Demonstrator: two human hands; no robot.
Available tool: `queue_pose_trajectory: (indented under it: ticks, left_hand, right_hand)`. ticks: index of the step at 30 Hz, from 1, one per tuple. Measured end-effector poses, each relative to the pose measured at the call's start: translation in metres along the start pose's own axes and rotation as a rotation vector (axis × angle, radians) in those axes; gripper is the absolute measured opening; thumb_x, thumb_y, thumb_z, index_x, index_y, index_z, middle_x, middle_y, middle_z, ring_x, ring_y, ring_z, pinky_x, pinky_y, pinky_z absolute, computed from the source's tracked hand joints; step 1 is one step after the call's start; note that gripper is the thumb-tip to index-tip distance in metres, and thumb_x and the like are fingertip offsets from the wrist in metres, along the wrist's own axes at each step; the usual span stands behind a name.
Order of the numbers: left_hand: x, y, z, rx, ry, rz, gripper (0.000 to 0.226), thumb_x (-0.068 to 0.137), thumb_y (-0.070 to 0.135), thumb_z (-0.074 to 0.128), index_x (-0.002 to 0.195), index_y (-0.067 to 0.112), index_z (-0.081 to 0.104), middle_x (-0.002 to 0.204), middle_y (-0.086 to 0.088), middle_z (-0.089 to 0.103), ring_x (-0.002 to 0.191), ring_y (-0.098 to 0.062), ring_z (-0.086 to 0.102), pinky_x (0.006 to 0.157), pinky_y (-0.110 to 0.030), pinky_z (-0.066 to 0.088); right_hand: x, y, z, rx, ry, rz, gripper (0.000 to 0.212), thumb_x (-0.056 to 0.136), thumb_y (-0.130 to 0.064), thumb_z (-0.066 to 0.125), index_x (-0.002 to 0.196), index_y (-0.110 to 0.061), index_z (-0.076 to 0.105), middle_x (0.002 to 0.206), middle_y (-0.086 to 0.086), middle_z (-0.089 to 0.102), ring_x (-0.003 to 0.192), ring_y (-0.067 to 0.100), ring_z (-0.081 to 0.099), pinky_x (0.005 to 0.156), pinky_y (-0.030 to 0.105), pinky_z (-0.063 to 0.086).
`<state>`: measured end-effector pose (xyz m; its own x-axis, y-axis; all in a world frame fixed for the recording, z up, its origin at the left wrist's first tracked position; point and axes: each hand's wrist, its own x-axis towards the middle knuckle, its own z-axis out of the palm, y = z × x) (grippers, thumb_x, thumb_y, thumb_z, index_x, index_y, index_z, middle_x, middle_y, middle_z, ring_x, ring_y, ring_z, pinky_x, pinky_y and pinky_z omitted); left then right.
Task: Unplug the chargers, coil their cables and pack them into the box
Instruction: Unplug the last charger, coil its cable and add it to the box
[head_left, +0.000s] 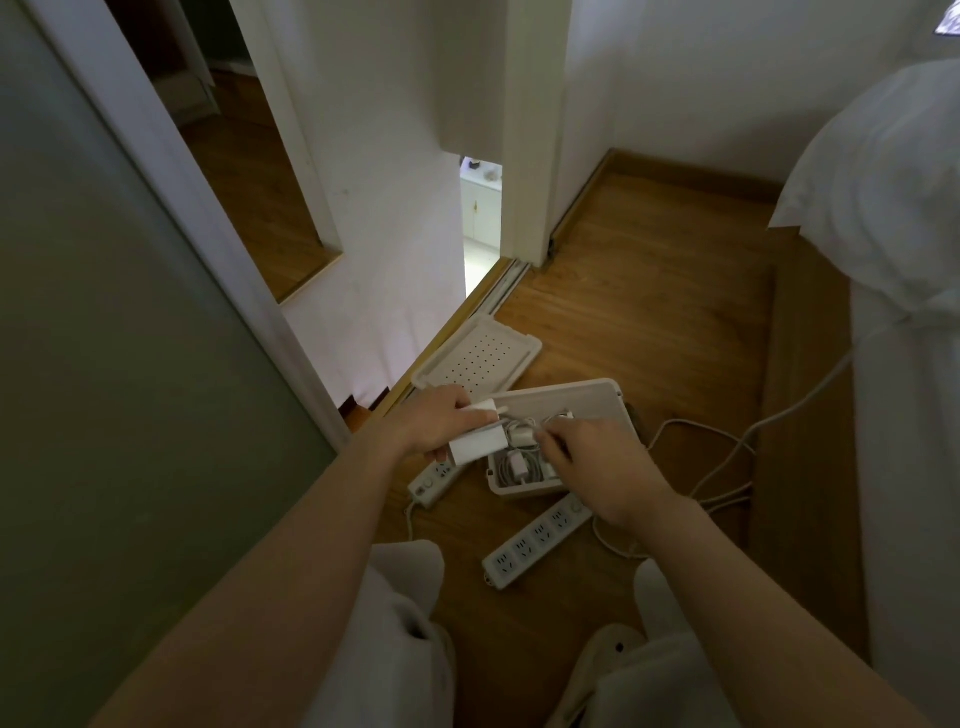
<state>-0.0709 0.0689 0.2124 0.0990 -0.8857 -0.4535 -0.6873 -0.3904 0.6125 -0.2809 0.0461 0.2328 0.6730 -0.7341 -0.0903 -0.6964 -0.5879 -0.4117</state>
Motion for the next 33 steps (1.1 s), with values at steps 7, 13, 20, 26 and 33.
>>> queue_pose_trajectory:
  ticks: [7, 13, 20, 26, 33]
  left_hand:
    - [0.006, -0.001, 0.013, -0.076, 0.2, -0.063, 0.044, 0.092, 0.047, 0.052, 0.116, 0.012, 0.04, 0.103, -0.006, 0.055, 0.088, -0.023, 0.06, 0.053, -0.028, 0.049]
    - [0.006, 0.026, 0.012, -0.586, 0.466, -0.108, 0.035, 0.097, 0.039, 0.046, 0.111, 0.012, 0.028, 0.111, -0.012, 0.052, 0.084, -0.02, 0.057, 0.045, -0.023, 0.05]
    - [-0.002, 0.051, 0.002, -1.841, 0.098, -0.118, 0.04, 0.095, 0.046, 0.048, 0.103, 0.007, 0.049, 0.093, -0.017, 0.054, 0.073, -0.023, 0.057, 0.05, -0.029, 0.056]
    - [0.0, 0.049, -0.001, -1.674, 0.028, -0.019, 0.032, 0.098, 0.039, 0.04, 0.099, 0.009, 0.053, 0.082, -0.01, 0.051, 0.047, -0.012, 0.051, 0.035, -0.016, 0.04]
    - [-0.013, 0.04, -0.013, -1.273, -0.179, 0.118, 0.033, 0.095, 0.033, 0.037, 0.097, 0.007, 0.057, 0.067, -0.006, 0.055, 0.036, -0.008, 0.037, 0.032, -0.015, 0.02]
  right_hand:
    - [-0.002, -0.01, 0.018, 0.058, -0.15, -0.062, 0.024, 0.102, -0.032, 0.029, 0.088, -0.022, 0.045, 0.073, -0.009, 0.046, 0.061, 0.002, 0.041, 0.062, 0.022, 0.032]
    - [-0.004, -0.019, 0.023, 0.171, -0.12, -0.131, 0.022, 0.102, -0.03, 0.027, 0.099, -0.021, 0.047, 0.079, -0.007, 0.05, 0.065, 0.005, 0.045, 0.057, 0.02, 0.033]
    - [0.002, -0.021, 0.032, 0.305, -0.161, -0.132, 0.026, 0.102, -0.025, 0.03, 0.106, -0.013, 0.053, 0.075, -0.004, 0.051, 0.069, 0.012, 0.05, 0.061, 0.024, 0.038]
    - [0.01, 0.003, 0.031, 0.305, -0.151, -0.05, 0.024, 0.102, -0.024, 0.031, 0.089, -0.018, 0.051, 0.077, -0.001, 0.055, 0.068, 0.013, 0.052, 0.063, 0.027, 0.04]
    - [0.013, 0.036, 0.019, 0.296, -0.177, 0.078, 0.032, 0.101, -0.013, 0.034, 0.074, -0.027, 0.045, 0.072, -0.004, 0.048, 0.063, 0.011, 0.045, 0.06, 0.02, 0.037]
